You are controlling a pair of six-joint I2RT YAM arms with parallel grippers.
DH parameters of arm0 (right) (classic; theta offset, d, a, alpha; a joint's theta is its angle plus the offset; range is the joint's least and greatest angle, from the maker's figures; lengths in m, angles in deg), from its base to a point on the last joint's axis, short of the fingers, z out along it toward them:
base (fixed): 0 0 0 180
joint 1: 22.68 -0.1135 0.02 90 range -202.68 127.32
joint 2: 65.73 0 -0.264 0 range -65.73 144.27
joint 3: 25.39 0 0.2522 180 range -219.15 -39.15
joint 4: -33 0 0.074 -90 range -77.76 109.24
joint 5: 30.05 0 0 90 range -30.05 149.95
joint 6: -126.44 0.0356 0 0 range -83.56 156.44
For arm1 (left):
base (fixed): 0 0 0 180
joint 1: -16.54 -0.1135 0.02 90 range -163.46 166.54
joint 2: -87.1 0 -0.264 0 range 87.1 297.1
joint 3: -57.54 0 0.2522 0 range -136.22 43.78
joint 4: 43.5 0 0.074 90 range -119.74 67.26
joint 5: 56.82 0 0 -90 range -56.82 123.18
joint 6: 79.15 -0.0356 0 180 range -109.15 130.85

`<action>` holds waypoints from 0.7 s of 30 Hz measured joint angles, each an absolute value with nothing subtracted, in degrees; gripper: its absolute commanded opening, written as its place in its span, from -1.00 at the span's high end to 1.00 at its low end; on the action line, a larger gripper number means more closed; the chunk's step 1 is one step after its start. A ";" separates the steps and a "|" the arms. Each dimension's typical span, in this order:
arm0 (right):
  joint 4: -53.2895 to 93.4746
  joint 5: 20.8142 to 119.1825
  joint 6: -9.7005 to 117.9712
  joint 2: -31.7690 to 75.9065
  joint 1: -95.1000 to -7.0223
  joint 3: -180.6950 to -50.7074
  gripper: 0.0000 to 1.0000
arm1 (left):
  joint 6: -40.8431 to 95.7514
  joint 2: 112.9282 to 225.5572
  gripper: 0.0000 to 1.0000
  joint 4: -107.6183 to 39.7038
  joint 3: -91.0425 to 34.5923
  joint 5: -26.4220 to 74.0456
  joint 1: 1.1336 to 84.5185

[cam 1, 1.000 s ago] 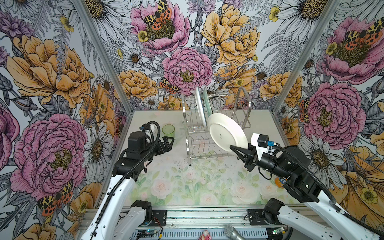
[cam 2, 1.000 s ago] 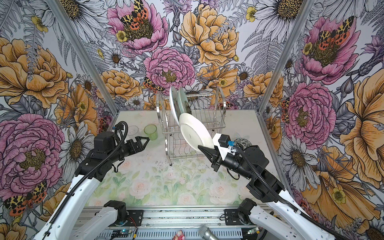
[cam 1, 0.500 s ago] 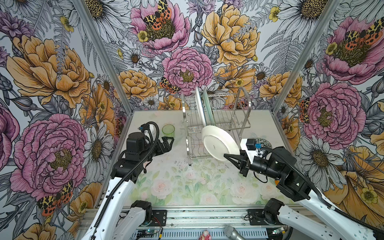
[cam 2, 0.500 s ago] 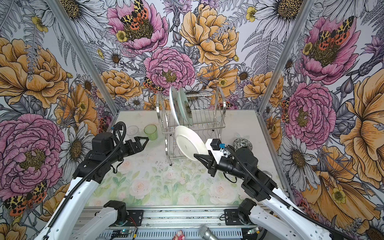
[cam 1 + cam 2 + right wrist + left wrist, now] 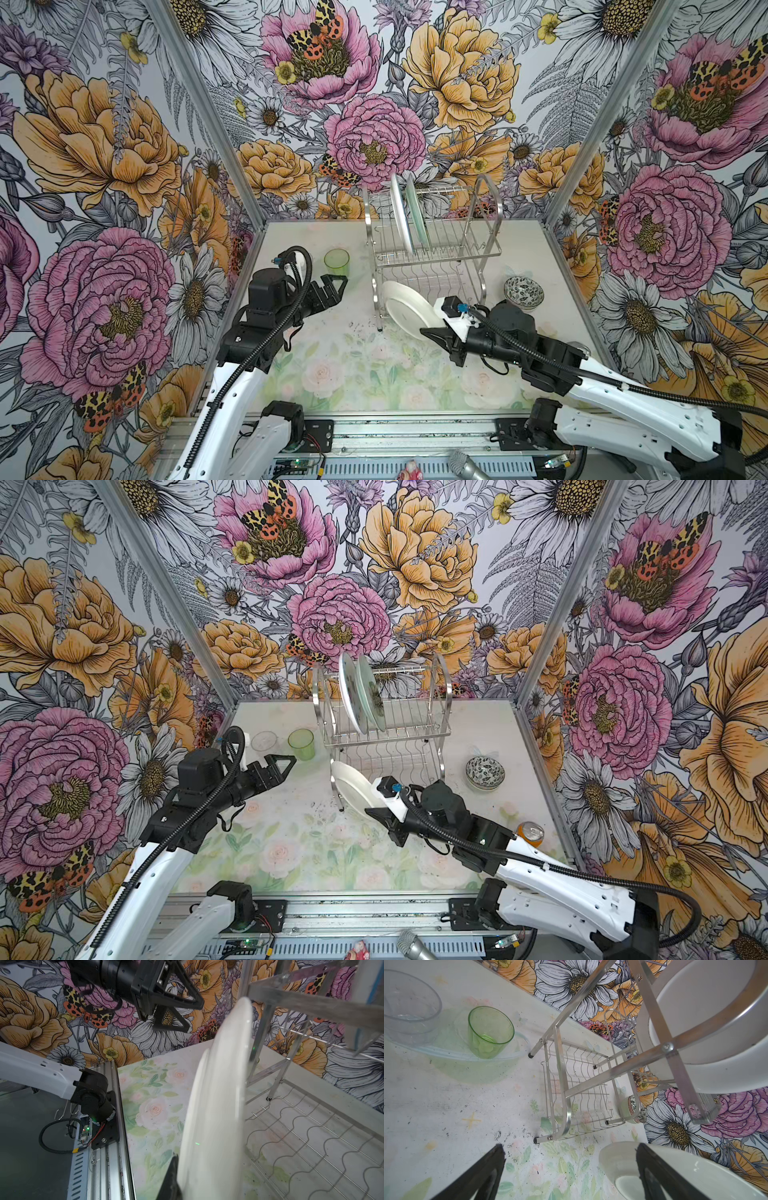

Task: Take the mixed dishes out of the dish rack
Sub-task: 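Carry the white plate toward the left gripper with the right gripper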

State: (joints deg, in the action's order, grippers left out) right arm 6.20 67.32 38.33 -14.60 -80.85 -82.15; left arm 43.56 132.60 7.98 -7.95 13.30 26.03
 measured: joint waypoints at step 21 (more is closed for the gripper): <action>5.33 41.92 25.71 -2.21 -93.24 -87.99 1.00 | 62.73 133.88 -0.97 14.21 -9.63 0.69 28.04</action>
State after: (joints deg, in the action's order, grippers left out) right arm 5.33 41.92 25.71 -2.21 -93.24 -87.99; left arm 62.73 133.88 14.21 -9.63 0.69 28.04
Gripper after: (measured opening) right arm 0.143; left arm 0.987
